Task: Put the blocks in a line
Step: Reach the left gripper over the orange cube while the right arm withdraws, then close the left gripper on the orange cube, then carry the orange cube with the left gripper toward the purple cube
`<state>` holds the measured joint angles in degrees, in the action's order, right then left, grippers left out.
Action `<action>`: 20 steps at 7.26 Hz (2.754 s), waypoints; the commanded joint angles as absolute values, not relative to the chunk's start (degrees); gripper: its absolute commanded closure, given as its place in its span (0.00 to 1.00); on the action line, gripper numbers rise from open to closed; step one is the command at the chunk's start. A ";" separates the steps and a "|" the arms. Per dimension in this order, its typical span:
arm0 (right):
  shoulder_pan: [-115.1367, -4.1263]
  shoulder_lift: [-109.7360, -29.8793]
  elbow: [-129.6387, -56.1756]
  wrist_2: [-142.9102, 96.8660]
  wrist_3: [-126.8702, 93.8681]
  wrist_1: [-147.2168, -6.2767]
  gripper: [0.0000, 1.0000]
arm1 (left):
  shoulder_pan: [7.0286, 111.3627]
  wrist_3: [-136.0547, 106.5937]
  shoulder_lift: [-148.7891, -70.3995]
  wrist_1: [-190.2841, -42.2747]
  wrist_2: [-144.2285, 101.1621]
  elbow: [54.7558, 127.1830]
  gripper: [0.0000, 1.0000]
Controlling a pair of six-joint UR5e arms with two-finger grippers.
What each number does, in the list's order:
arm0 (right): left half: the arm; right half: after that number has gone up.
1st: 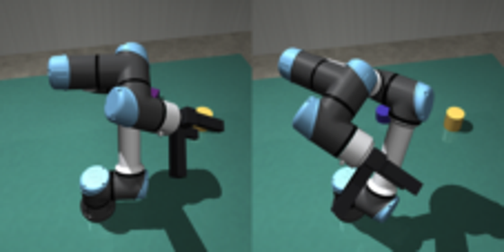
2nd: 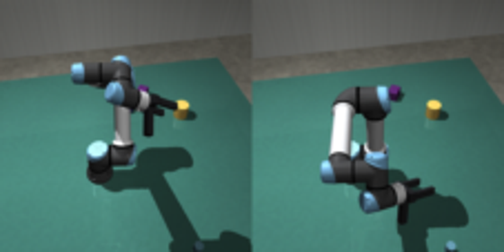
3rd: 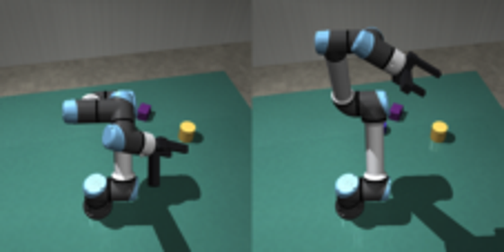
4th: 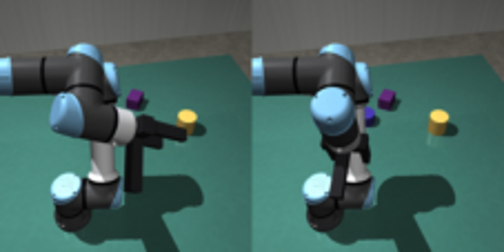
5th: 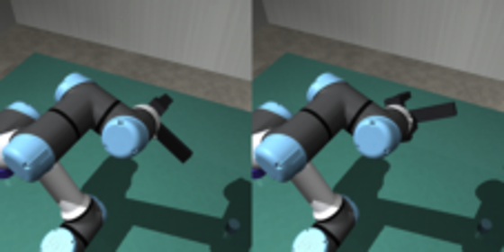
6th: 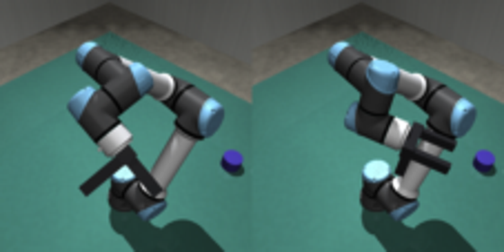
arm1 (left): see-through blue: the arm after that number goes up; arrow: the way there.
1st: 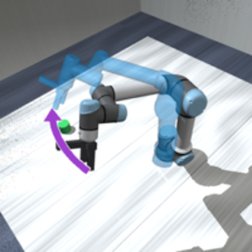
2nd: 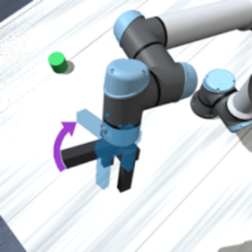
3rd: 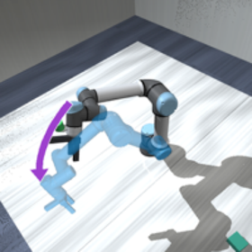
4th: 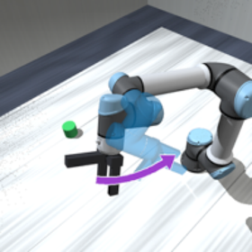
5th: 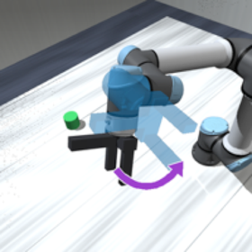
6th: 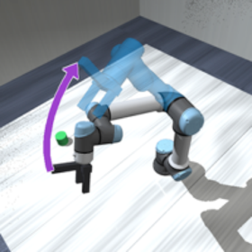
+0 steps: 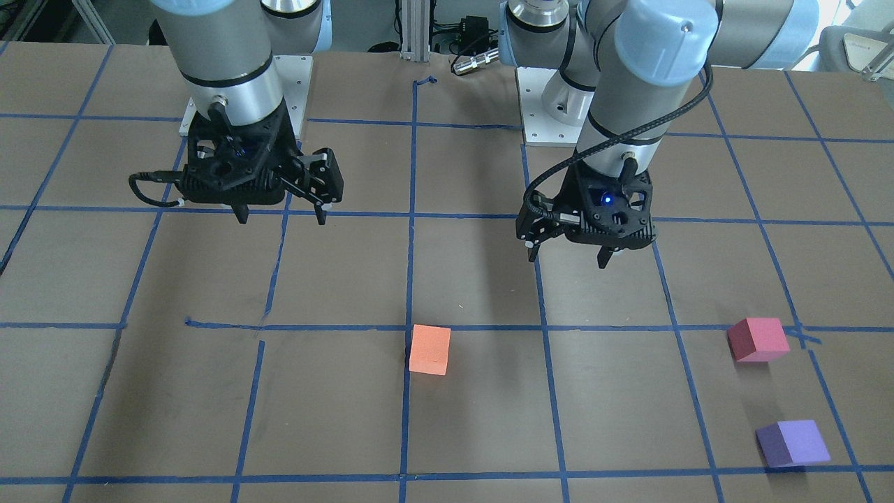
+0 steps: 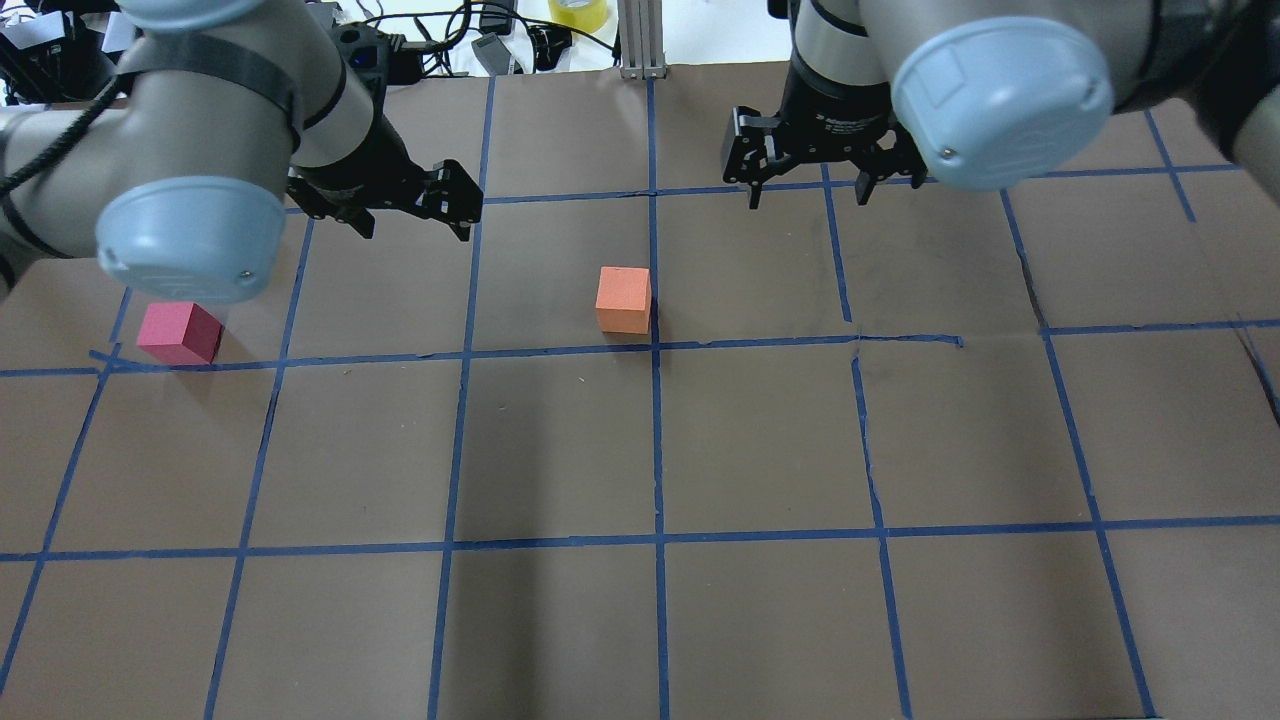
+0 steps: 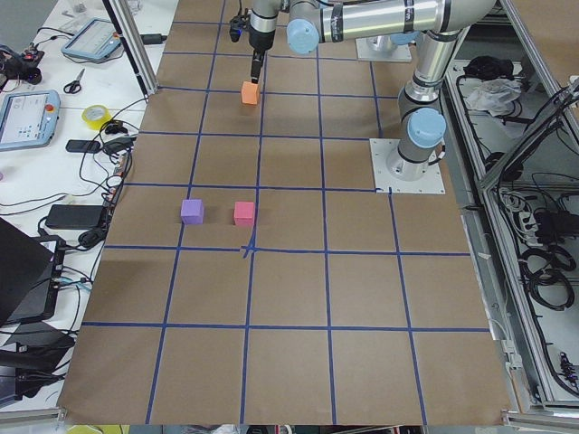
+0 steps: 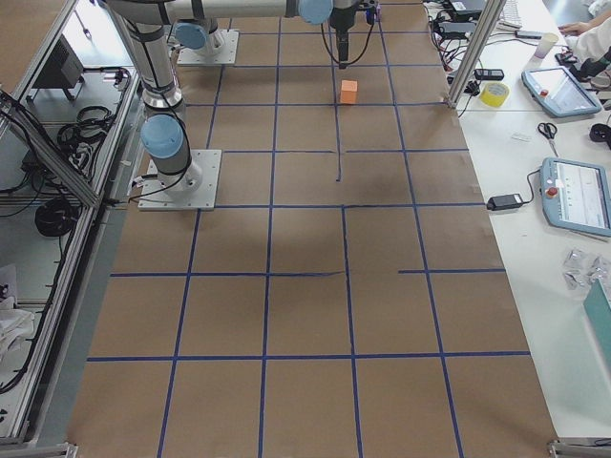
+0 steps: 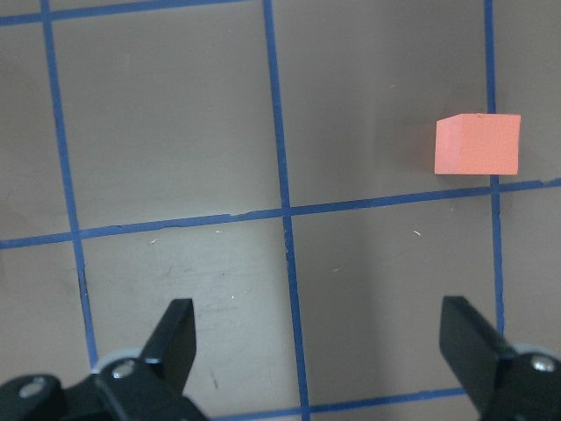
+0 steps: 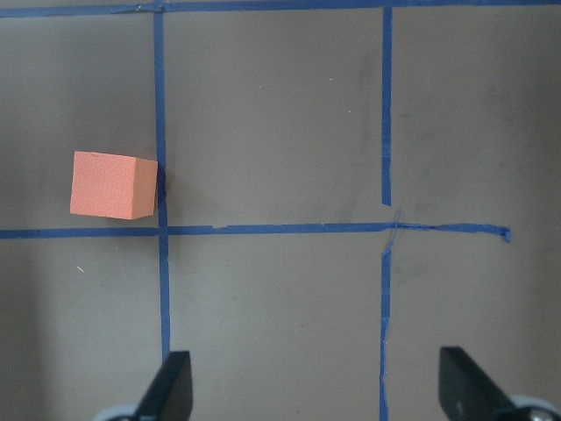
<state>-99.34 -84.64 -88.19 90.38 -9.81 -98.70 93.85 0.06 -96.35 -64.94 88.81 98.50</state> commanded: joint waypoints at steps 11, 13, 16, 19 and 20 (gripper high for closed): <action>-89.21 -89.47 -91.93 90.35 -0.17 -100.89 0.00 | 106.52 -7.46 -126.11 -60.91 87.54 84.46 0.00; -89.30 -89.56 -92.90 90.53 -0.26 -99.93 0.00 | 107.31 -7.65 -127.70 -60.21 87.45 84.11 0.00; -89.21 -89.47 -92.81 90.00 -0.26 -100.02 0.00 | 107.67 -7.99 -127.44 -60.82 88.15 84.46 0.57; -89.56 -89.74 -92.81 89.47 -0.26 -99.59 0.00 | 108.37 -8.09 -124.56 -61.17 88.33 84.03 1.00; -89.65 -89.74 -92.81 87.82 -0.26 -98.71 0.00 | 107.59 -8.09 -122.54 -61.08 88.59 83.68 1.00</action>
<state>-89.51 -89.73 -92.80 89.13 -0.26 -99.55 108.03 -8.10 -124.79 -61.05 88.33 84.05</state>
